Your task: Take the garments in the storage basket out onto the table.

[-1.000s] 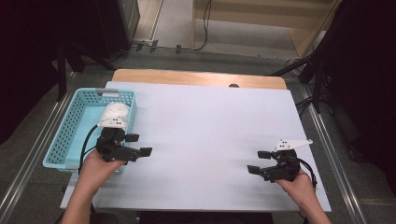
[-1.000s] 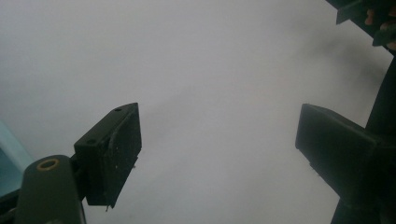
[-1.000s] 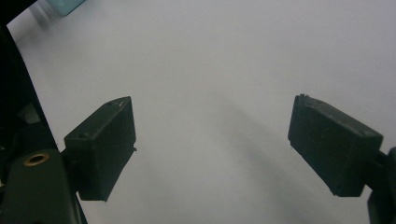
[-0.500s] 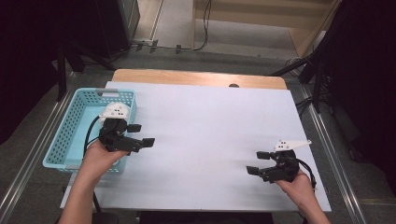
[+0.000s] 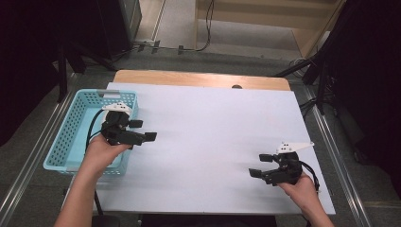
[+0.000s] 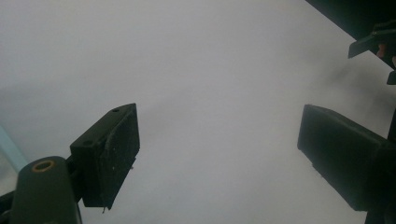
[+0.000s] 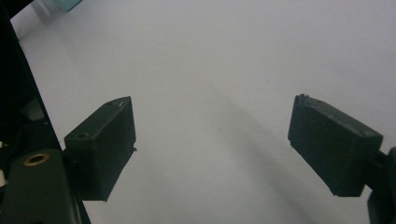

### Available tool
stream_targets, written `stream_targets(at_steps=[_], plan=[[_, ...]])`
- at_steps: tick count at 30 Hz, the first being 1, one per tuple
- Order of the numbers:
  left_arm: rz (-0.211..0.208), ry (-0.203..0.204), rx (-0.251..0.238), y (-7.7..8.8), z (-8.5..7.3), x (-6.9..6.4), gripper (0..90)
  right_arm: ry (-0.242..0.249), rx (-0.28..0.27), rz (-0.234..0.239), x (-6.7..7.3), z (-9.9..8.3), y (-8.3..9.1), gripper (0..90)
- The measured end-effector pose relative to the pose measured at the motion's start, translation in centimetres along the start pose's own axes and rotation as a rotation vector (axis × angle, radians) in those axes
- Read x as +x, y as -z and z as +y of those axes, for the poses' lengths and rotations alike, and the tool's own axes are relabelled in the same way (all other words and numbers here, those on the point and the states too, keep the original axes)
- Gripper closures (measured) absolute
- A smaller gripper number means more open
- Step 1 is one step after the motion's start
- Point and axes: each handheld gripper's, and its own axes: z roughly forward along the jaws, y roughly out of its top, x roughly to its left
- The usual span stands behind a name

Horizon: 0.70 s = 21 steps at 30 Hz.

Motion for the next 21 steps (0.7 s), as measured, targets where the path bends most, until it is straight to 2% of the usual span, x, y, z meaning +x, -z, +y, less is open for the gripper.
stream_targets(at_steps=[2,6,15,17,19,21], plan=[[-0.008,0.0,-0.004,0.1,0.2,0.1,13.5,0.0,0.0,0.001,0.0,0.0,0.0,13.6],[0.024,0.021,-0.006,0.5,0.6,0.5,14.1,-0.001,0.0,0.0,0.0,0.0,0.0,13.5],[0.03,0.033,-0.016,1.4,1.2,1.7,13.7,-0.001,0.001,0.001,0.0,0.0,-0.1,13.6],[0.036,0.042,-0.016,1.7,1.4,2.0,11.2,-0.005,0.004,0.002,0.0,0.0,-0.1,13.5],[0.051,0.054,-0.02,1.9,1.5,2.3,3.5,-0.005,0.004,0.002,0.0,0.0,-0.1,13.6],[0.071,0.048,-0.025,2.2,1.6,2.6,0.0,-0.004,0.003,0.002,0.0,0.0,-0.1,13.6]])
